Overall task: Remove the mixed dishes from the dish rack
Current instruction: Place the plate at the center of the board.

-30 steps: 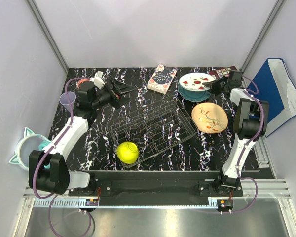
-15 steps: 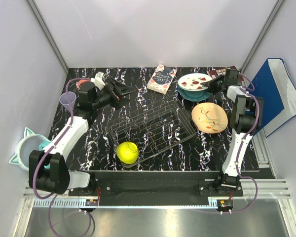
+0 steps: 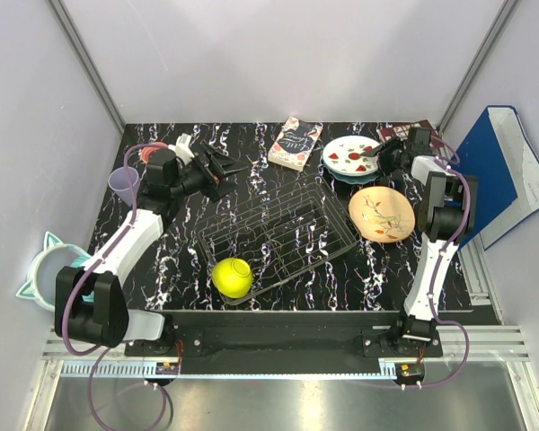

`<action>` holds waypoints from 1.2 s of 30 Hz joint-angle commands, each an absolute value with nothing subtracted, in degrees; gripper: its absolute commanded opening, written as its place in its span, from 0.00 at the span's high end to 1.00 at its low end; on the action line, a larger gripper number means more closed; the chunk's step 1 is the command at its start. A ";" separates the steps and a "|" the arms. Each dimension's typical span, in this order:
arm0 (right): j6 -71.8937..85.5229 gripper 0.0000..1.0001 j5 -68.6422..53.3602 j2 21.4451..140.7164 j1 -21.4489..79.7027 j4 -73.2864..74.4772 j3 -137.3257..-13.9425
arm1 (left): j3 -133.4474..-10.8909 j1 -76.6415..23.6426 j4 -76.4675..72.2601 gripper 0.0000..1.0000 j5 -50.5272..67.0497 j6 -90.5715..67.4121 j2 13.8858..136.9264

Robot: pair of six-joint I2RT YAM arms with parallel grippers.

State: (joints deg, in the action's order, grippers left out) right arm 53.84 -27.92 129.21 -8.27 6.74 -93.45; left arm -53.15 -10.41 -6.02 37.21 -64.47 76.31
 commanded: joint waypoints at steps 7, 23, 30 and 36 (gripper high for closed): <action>51.25 0.32 -26.55 127.62 -7.73 12.64 -93.51 | -52.82 -10.63 -7.82 0.01 37.44 -63.98 76.99; 37.98 0.24 -6.08 130.25 -7.82 46.22 -112.58 | -55.11 -11.42 -2.81 0.01 37.62 -61.96 79.19; 35.25 0.24 -4.84 132.19 -8.26 48.25 -109.87 | -55.63 -12.66 -2.81 0.01 37.79 -61.96 79.98; 34.80 0.25 -5.00 132.36 -8.26 47.90 -108.63 | -55.46 -12.83 -2.90 0.01 37.79 -61.87 80.33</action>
State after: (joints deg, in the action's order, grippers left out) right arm 36.82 -6.72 132.05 -8.21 45.30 -109.62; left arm -53.28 -12.71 -2.13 37.28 -62.76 80.01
